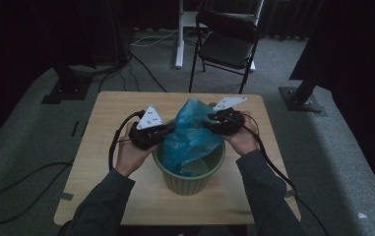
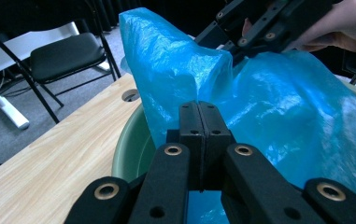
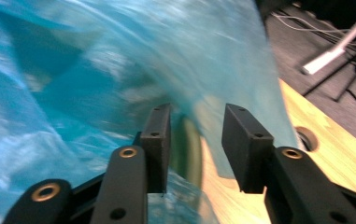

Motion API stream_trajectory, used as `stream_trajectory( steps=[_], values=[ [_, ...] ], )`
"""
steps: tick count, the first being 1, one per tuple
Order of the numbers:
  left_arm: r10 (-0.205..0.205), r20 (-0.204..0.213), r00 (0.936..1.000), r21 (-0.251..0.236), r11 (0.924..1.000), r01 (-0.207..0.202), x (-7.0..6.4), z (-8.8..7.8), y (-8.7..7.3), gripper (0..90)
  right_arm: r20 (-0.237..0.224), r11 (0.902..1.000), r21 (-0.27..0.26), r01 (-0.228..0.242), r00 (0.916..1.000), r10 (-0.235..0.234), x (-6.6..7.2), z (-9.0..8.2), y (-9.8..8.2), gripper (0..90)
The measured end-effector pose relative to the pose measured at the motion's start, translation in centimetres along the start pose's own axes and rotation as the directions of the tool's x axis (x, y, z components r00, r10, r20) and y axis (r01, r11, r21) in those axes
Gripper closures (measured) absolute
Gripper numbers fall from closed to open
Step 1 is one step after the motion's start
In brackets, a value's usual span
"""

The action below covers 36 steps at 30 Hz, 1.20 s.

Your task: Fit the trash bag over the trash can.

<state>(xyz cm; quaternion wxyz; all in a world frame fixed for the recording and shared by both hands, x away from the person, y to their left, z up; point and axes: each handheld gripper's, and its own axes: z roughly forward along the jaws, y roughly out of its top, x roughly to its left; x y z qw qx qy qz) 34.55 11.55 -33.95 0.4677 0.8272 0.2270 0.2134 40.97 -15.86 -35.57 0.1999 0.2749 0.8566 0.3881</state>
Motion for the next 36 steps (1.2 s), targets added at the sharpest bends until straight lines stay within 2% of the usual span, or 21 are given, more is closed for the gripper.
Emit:
stream_trajectory(
  steps=[1,2,6,12,18,25,29,31,36],
  values=[
    [0.0,0.0,1.0,0.0,1.0,0.0,0.0,0.0,0.0,89.5,0.0,1.0,0.0,0.0,1.0,0.0,0.0,0.0,0.0,62.7],
    [-0.001,-0.005,1.0,0.001,1.0,0.001,0.1,-0.1,-0.1,89.4,0.024,0.9999,0.003,-0.014,0.9996,0.014,-0.2,0.1,-0.1,64.4],
    [-0.014,-0.017,0.9998,0.003,0.9999,0.014,0.6,-0.5,-0.6,89.4,0.02,0.9991,0.001,-0.043,0.9989,0.043,-0.6,0.0,-0.3,64.6],
    [-0.033,-0.026,0.9991,0.011,0.9994,0.033,1.2,-0.6,-1.2,89.4,0.028,0.9992,-0.013,-0.039,0.9988,0.039,-0.6,-0.3,-0.4,64.5],
    [-0.025,-0.036,0.999,0.012,0.9996,0.026,1.1,-0.6,-1.1,89.5,0.007,0.9988,-0.035,-0.034,0.9994,0.034,-0.4,-1.4,-0.6,64.4],
    [-0.012,-0.025,0.9996,0.015,0.9998,0.013,0.6,-0.6,-1.4,89.4,-0.002,0.9961,-0.076,-0.044,0.999,0.044,-0.6,-3.9,-1.8,65.9],
    [-0.008,-0.012,0.9999,0.016,0.9998,0.008,0.2,-0.7,-1.8,89.3,-0.008,0.9965,-0.071,-0.044,0.999,0.044,-0.6,-4.3,-2.2,67.9],
    [0.003,-0.013,0.9999,0.035,0.9994,-0.002,-0.1,-0.7,-2.2,89.1,-0.031,0.996,-0.071,-0.053,0.9982,0.051,-0.4,-4.6,-2.6,68.0],
    [-0.008,-0.011,0.9999,0.049,0.9987,0.008,0.1,-0.6,-2.7,88.6,-0.045,0.9954,-0.076,-0.058,0.9974,0.055,-0.1,-4.7,-3.2,67.9]
  ],
)
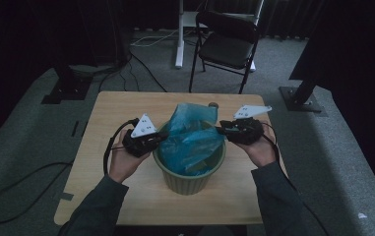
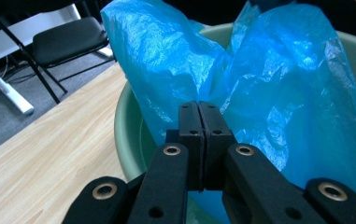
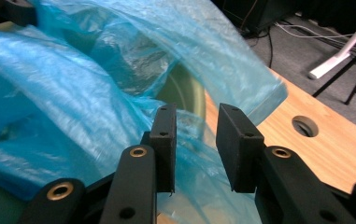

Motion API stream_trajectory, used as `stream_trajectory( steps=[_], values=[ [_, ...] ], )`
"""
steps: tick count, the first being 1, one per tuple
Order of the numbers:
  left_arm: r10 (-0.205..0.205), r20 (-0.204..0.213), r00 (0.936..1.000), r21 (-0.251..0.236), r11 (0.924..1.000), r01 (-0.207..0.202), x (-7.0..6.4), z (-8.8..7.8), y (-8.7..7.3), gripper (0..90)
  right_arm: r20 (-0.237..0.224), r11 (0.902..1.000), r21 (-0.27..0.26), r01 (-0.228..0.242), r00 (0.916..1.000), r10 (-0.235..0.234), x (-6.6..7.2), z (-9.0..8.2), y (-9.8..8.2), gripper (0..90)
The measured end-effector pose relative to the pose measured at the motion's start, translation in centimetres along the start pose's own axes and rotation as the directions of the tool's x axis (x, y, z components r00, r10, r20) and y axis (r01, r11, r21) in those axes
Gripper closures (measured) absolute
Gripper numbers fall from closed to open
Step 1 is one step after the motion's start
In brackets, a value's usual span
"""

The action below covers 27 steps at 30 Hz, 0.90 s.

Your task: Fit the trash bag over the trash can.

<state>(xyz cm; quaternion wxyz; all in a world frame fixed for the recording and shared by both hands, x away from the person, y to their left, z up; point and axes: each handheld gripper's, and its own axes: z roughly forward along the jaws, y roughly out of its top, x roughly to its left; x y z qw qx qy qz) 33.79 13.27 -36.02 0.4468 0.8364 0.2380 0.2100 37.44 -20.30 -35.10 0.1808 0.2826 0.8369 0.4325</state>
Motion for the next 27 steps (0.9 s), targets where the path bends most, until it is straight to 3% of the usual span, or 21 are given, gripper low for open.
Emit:
stream_trajectory(
  steps=[4,8,14,23,27],
  values=[
    [-0.022,-0.001,0.9997,-0.008,0.9997,0.022,0.5,-0.2,-0.1,85.8,-0.018,0.9999,0.012,-0.005,0.9998,0.005,0.2,0.1,-0.4,67.9],
    [-0.038,-0.005,0.9993,-0.032,0.9988,0.038,0.8,-0.8,0.2,77.4,-0.022,0.9998,0.021,0.003,0.9997,-0.003,0.5,0.4,-0.7,71.6],
    [-0.04,-0.007,0.9992,-0.053,0.9978,0.04,1.3,-1.0,1.9,67.6,-0.016,0.9998,0.019,0.008,0.9998,-0.008,0.5,0.3,-0.7,74.7],
    [-0.037,0.013,0.9992,-0.042,0.9984,0.038,1.5,1.2,5.1,56.6,-0.01,0.9997,0.015,0.019,0.9998,-0.019,0.6,0.4,-0.6,75.0],
    [-0.018,-0.01,0.9998,0.0,0.9998,0.018,1.6,3.1,6.9,53.1,-0.013,0.9997,0.013,0.023,0.9997,-0.022,0.6,0.4,-0.6,75.5]
  ],
)
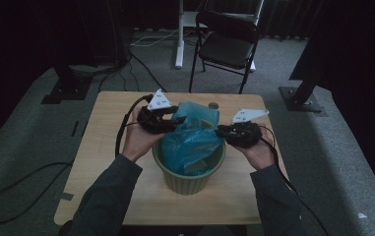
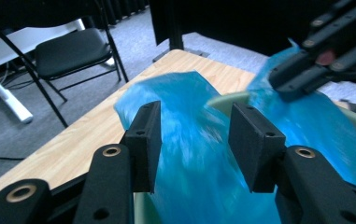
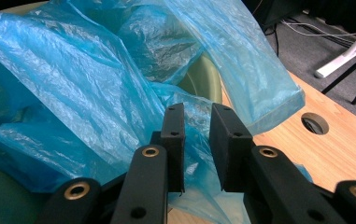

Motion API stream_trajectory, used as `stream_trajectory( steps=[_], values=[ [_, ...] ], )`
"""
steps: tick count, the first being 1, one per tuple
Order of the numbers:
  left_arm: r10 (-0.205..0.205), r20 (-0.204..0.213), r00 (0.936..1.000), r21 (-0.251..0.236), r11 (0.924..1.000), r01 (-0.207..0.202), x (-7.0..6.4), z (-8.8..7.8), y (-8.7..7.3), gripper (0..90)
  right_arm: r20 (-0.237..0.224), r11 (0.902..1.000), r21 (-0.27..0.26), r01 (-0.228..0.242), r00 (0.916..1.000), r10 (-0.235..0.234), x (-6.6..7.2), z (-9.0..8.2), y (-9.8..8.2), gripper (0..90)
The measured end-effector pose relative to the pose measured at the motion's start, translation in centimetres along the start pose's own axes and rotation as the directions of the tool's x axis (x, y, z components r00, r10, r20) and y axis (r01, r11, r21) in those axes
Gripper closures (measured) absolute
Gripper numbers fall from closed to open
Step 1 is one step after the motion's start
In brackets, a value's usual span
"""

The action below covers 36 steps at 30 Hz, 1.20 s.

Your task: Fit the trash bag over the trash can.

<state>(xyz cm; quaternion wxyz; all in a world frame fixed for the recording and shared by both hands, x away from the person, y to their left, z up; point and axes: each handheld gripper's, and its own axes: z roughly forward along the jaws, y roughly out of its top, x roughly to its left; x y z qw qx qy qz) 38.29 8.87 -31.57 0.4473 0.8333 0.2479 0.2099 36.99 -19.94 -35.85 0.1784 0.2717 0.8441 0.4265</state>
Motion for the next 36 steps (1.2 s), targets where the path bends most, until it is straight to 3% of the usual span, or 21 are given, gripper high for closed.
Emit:
stream_trajectory(
  steps=[3,8,10,11,14,19,23,29,33,36],
  values=[
    [0.015,-0.003,0.9999,0.022,0.9997,-0.014,0.1,0.9,0.5,52.1,0.0,1.0,-0.001,0.002,1.0,-0.002,0.0,0.0,0.0,75.5],
    [0.055,-0.026,0.9982,0.106,0.9931,-0.052,0.3,2.9,1.3,54.2,-0.003,1.0,-0.002,0.002,1.0,-0.002,0.0,0.0,0.0,75.5],
    [0.054,-0.033,0.998,0.125,0.991,-0.049,0.4,3.2,1.1,67.9,-0.003,1.0,-0.004,0.003,1.0,-0.003,0.0,0.0,-0.1,75.4],
    [0.023,-0.024,0.9994,0.135,0.9906,-0.019,0.7,3.5,0.8,78.7,-0.005,1.0,-0.005,0.006,1.0,-0.006,0.1,-0.1,-0.1,75.9],
    [-0.012,-0.043,0.999,0.105,0.9943,0.016,1.2,3.1,0.4,89.4,-0.006,0.9999,-0.007,0.011,0.9999,-0.011,0.2,-0.3,-0.2,78.0],
    [-0.026,-0.072,0.997,0.083,0.996,0.032,1.7,1.9,-0.3,89.7,-0.012,0.9998,-0.019,0.01,0.9999,-0.01,0.1,-0.9,-0.4,83.1],
    [-0.063,-0.102,0.9928,0.057,0.996,0.069,2.6,0.5,-1.5,89.7,-0.021,0.9998,-0.018,0.01,0.9997,-0.011,0.3,-1.2,-0.4,86.5],
    [-0.126,-0.112,0.9856,0.028,0.9911,0.13,3.6,-1.0,-3.5,89.7,-0.037,0.9998,-0.009,0.02,0.9991,-0.02,0.6,-1.1,-0.5,88.6],
    [-0.185,-0.097,0.9779,-0.006,0.9826,0.186,4.1,-1.8,-4.7,89.7,-0.042,0.9997,-0.001,0.026,0.9988,-0.026,0.7,-0.9,-0.5,88.7],
    [-0.202,-0.088,0.9754,-0.016,0.9794,0.201,4.2,-2.0,-5.3,89.6,-0.043,0.9996,-0.001,0.027,0.9987,-0.027,0.8,-0.7,-0.4,88.6]
  ],
)
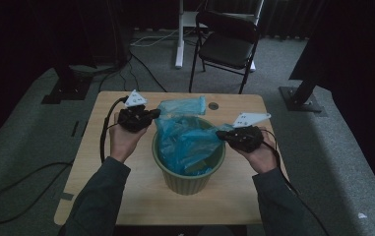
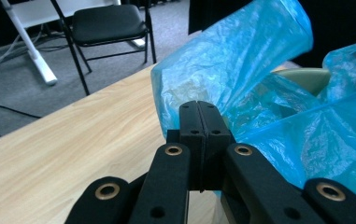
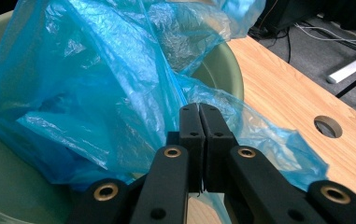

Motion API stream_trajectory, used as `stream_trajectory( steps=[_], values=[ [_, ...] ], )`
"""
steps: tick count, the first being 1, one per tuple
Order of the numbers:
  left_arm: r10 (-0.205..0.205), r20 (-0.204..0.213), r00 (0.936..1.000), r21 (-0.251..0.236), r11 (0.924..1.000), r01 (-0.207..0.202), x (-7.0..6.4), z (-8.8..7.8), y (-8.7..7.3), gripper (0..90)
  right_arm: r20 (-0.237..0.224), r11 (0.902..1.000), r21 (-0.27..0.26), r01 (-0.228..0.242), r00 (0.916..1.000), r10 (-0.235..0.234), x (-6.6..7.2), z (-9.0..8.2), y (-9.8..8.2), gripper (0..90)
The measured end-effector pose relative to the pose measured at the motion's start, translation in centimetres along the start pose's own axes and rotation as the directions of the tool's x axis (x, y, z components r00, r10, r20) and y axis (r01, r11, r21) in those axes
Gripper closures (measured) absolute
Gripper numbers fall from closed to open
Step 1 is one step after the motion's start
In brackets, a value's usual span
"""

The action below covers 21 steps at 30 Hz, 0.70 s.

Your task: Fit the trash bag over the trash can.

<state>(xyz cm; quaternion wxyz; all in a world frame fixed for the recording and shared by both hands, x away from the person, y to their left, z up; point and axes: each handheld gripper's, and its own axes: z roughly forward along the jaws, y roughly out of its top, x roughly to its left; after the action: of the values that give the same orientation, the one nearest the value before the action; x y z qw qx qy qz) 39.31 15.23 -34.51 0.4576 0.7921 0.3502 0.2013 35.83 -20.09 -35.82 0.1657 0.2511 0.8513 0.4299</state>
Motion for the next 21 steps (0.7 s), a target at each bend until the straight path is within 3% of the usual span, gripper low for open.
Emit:
stream_trajectory(
  steps=[3,7,10,15,21],
  values=[
    [0.005,-0.008,1.0,0.003,1.0,-0.005,-0.1,0.1,-0.3,89.6,0.011,0.9999,-0.011,-0.003,0.9999,0.003,0.0,-0.1,0.2,82.1],
    [-0.006,-0.002,1.0,0.004,1.0,0.006,0.0,0.1,-0.5,89.6,0.032,0.9966,-0.078,-0.026,0.9991,0.028,-0.3,-1.0,0.5,74.6],
    [-0.012,0.013,0.9999,0.006,0.9999,0.011,-0.1,0.2,-0.9,89.6,0.056,0.9953,-0.086,-0.044,0.9973,0.049,-0.8,-1.4,0.9,70.5],
    [-0.009,0.027,0.9996,0.017,0.9998,0.009,-0.5,0.6,-1.2,89.4,0.075,0.9966,-0.059,-0.057,0.9952,0.062,-1.6,-0.7,1.6,67.3],
    [-0.013,0.046,0.9988,0.025,0.9996,0.012,-0.5,0.5,-1.5,88.5,0.03,0.9946,-0.009,-0.103,0.9942,0.104,-2.1,0.6,0.9,60.6]
  ],
)
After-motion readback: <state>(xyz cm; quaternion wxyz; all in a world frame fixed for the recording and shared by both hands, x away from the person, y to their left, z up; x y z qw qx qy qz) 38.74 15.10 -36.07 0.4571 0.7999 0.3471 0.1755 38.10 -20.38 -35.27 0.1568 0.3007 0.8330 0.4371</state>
